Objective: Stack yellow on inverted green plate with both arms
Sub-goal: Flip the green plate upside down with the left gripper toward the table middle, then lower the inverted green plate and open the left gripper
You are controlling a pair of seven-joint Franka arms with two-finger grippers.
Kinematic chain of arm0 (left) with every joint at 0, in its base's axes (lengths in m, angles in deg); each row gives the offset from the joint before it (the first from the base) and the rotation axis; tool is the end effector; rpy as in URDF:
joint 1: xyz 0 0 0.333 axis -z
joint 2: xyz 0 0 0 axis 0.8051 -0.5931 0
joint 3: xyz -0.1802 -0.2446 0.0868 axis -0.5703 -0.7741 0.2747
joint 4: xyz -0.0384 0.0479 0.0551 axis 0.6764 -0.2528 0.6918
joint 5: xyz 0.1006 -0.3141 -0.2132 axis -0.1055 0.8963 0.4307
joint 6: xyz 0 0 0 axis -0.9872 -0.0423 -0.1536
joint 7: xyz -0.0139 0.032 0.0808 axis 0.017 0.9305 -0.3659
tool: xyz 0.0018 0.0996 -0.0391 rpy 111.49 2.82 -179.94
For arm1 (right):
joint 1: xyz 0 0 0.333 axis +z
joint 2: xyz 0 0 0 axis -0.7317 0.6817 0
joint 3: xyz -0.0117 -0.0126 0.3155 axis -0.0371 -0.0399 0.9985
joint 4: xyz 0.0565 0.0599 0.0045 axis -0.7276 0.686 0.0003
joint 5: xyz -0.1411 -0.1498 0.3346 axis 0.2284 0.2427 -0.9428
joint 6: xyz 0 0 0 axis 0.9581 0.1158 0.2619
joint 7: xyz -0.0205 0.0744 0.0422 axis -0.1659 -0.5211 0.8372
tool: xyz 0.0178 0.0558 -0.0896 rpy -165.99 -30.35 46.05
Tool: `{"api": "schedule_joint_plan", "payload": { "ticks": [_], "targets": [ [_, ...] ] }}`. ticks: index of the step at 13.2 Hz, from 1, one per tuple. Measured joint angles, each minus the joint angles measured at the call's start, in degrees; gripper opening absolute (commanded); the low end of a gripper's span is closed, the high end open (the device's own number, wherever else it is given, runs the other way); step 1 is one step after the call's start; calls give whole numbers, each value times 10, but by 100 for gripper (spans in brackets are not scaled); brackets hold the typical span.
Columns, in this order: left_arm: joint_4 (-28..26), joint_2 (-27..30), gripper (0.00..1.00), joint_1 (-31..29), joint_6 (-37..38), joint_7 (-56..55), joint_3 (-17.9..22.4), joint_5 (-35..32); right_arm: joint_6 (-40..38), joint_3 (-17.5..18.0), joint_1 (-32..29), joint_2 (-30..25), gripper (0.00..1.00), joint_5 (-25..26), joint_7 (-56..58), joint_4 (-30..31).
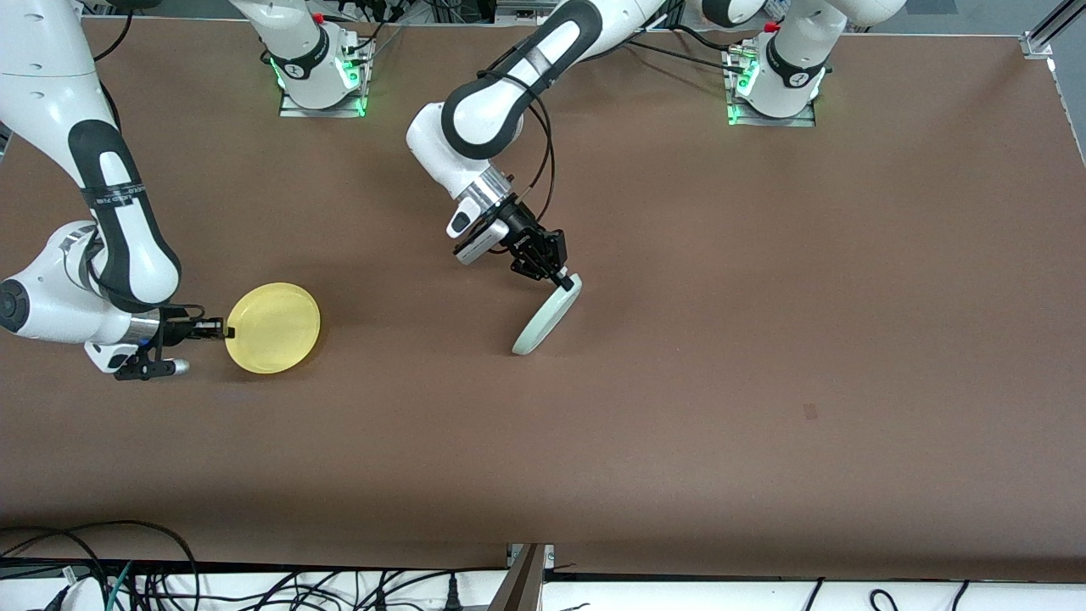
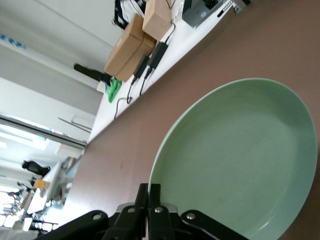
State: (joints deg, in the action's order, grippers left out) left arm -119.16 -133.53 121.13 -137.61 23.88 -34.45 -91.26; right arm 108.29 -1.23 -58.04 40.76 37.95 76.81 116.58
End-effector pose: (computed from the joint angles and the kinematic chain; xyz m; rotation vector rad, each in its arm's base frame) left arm 0.4398 -0.5954 0.2248 -2.0623 0.2536 -0.7735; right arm 0.6281 -0.1304 0.1809 -2.9095 -0.1021 0.2098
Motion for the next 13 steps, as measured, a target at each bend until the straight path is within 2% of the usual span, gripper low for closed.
{"api": "schedule_joint_plan", "payload": {
  "ticks": [4, 5, 6, 8, 13],
  "targets": [
    [4, -7, 1, 15, 3, 1, 3, -14, -5, 0, 0, -1, 0, -2, 1, -1],
    [5, -7, 25, 22, 3, 2, 3, -15, -7, 0, 0, -1, 0, -3, 1, -2],
    [5, -7, 71, 34, 3, 2, 4, -16, -10, 1, 0, -1, 0, -3, 1, -3],
    [5, -10, 100, 64, 1, 2, 0, -15, -13, 3, 0, -1, 0, -3, 4, -6],
    [13, -11, 100, 107, 0, 0, -4, -15, -15, 7, 2, -13, 0, -3, 5, -12]
  ]
}}
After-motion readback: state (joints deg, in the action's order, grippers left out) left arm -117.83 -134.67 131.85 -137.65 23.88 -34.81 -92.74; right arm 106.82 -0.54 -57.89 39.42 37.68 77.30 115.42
